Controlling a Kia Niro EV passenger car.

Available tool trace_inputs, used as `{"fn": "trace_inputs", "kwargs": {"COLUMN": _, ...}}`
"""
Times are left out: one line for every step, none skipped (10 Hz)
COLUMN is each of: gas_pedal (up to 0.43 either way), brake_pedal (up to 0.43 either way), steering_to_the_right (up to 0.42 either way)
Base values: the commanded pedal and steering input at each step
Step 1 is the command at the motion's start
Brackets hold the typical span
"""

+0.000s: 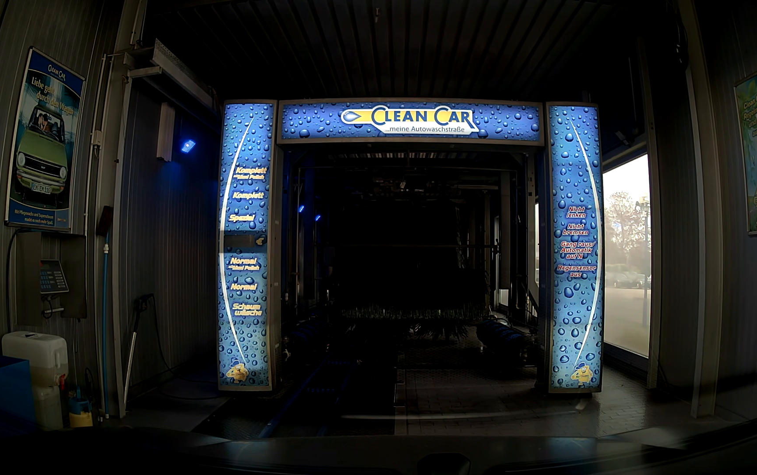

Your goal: Follow the waypoints while adhering to traffic rules and regulations

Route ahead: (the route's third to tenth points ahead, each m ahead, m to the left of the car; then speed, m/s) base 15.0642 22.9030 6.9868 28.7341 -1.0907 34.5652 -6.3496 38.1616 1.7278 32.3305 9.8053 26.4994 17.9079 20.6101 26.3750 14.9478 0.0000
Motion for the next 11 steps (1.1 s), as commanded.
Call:
{"fn": "trace_inputs", "kwargs": {"gas_pedal": 0.0, "brake_pedal": 0.0, "steering_to_the_right": -0.014}}
{"fn": "trace_inputs", "kwargs": {"gas_pedal": 0.0, "brake_pedal": 0.0, "steering_to_the_right": -0.014}}
{"fn": "trace_inputs", "kwargs": {"gas_pedal": 0.0, "brake_pedal": 0.0, "steering_to_the_right": -0.014}}
{"fn": "trace_inputs", "kwargs": {"gas_pedal": 0.0, "brake_pedal": 0.0, "steering_to_the_right": -0.014}}
{"fn": "trace_inputs", "kwargs": {"gas_pedal": 0.0, "brake_pedal": 0.0, "steering_to_the_right": -0.014}}
{"fn": "trace_inputs", "kwargs": {"gas_pedal": 0.0, "brake_pedal": 0.0, "steering_to_the_right": -0.014}}
{"fn": "trace_inputs", "kwargs": {"gas_pedal": 0.0, "brake_pedal": 0.0, "steering_to_the_right": -0.014}}
{"fn": "trace_inputs", "kwargs": {"gas_pedal": 0.0, "brake_pedal": 0.0, "steering_to_the_right": -0.014}}
{"fn": "trace_inputs", "kwargs": {"gas_pedal": 0.0, "brake_pedal": 0.0, "steering_to_the_right": -0.014}}
{"fn": "trace_inputs", "kwargs": {"gas_pedal": 0.0, "brake_pedal": 0.0, "steering_to_the_right": -0.015}}
{"fn": "trace_inputs", "kwargs": {"gas_pedal": 0.0, "brake_pedal": 0.0, "steering_to_the_right": -0.014}}
